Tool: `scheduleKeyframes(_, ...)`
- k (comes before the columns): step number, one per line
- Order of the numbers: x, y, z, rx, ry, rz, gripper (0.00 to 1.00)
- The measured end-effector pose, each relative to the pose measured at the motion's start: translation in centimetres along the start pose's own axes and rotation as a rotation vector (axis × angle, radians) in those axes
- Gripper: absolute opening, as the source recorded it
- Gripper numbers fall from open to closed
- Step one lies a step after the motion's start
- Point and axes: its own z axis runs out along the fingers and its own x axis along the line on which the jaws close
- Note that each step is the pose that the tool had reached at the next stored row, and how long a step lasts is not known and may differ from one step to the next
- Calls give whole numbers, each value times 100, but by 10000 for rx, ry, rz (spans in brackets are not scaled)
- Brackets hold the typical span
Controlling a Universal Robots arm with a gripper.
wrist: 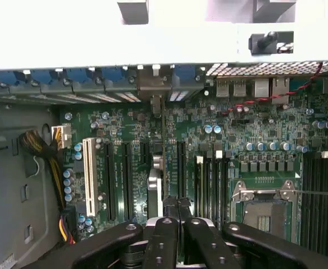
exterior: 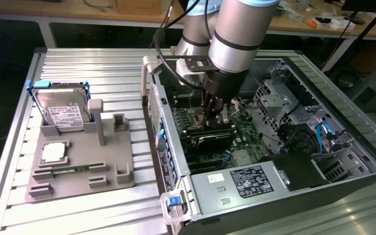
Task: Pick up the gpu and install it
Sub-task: 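Press down on the gpu until it lock into place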
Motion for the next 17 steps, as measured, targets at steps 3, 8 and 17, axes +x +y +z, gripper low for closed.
scheduleKeyframes(3, 3, 143, -2, 93, -2, 1, 14)
scheduleKeyframes(8, 6, 315, -5, 172, -4, 2, 14)
scheduleKeyframes(17, 5, 524, -61, 185, 45, 2, 14)
